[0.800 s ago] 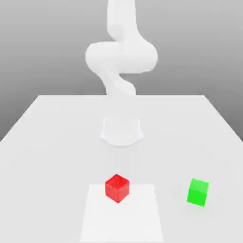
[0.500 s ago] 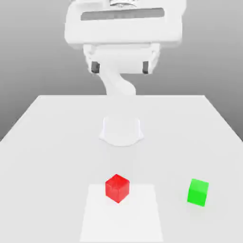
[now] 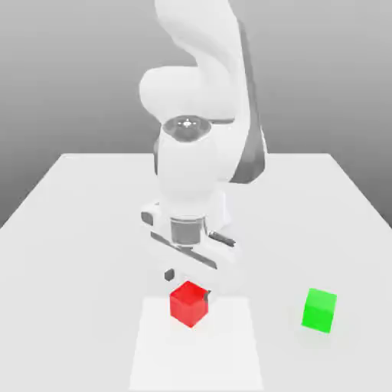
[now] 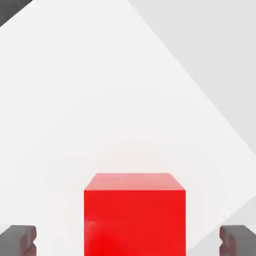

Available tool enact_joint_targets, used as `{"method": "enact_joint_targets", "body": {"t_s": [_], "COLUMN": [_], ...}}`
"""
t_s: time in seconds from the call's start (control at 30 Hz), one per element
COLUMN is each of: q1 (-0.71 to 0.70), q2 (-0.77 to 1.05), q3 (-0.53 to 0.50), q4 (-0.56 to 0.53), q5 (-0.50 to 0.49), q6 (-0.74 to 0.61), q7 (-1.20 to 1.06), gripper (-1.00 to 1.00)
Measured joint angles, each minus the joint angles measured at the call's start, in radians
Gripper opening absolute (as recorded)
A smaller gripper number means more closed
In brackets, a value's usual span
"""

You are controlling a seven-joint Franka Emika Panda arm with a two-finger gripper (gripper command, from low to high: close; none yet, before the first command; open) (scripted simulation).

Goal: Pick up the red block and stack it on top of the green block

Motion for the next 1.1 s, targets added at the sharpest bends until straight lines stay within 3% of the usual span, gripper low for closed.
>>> {"method": "enact_joint_targets", "body": {"t_s": [0.03,0.07,0.3,0.6,1.0,1.1], "q1": [0.016,0.033,0.036,0.033,0.398,0.442], "q2": [0.031,0.059,0.065,-0.184,-0.179,-0.129], "q3": [-0.020,-0.041,-0.045,-0.001,0.191,0.198], "q4": [0.003,0.006,0.007,-0.029,0.147,0.175], "q5": [-0.018,-0.031,-0.038,0.105,0.122,0.083], "q6": [0.027,0.050,0.057,-0.155,-0.325,-0.304], "q7": [0.013,0.021,0.026,-0.076,-0.138,-0.118], "gripper": [0.00,-1.00,-1.00,-1.00,-1.00,-1.00]}}
